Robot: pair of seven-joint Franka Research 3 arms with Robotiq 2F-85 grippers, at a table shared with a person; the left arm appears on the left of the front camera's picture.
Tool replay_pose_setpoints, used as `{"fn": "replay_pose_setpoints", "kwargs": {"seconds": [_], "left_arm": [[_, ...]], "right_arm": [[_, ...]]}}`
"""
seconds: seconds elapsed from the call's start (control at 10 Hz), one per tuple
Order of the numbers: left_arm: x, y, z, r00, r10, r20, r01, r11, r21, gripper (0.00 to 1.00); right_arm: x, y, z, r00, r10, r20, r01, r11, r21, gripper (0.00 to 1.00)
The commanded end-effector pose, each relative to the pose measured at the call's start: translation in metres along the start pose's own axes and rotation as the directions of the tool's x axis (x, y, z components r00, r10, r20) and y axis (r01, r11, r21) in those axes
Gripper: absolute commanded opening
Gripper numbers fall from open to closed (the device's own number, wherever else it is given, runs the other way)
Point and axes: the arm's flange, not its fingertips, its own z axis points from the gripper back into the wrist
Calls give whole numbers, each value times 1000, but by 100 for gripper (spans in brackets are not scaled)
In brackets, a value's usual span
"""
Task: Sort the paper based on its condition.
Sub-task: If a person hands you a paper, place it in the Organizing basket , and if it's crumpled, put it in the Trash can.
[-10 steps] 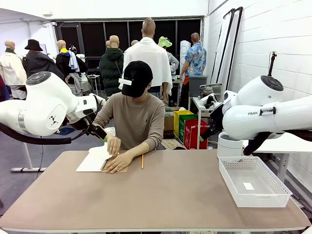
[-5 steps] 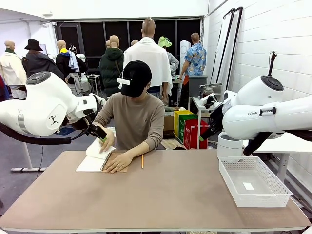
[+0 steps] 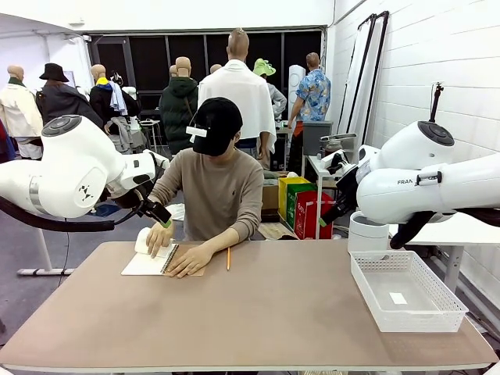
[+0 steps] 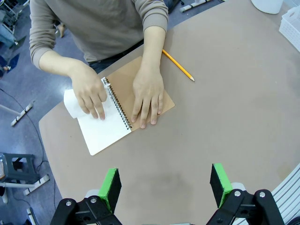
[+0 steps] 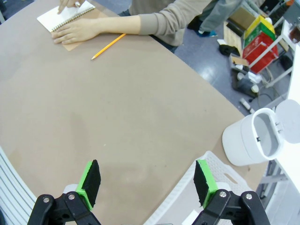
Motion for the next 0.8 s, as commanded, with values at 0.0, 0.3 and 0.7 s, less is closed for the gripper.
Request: {"fn": "replay_pose_setpoints", "kwargs": {"seconds": [0.0, 0.3, 0.7], "left_arm": [[0, 0, 0, 1000, -1, 0, 1, 1000, 0, 100], [0, 0, 0, 1000, -1, 0, 1, 1000, 0, 100], [0, 0, 0, 1000, -1, 0, 1, 1000, 0, 100]], "right_arm": [[0, 0, 0, 1000, 0, 0, 0, 1000, 0, 100], [0, 0, 0, 1000, 0, 0, 0, 1000, 0, 100], [0, 0, 0, 1000, 0, 0, 0, 1000, 0, 100]]}}
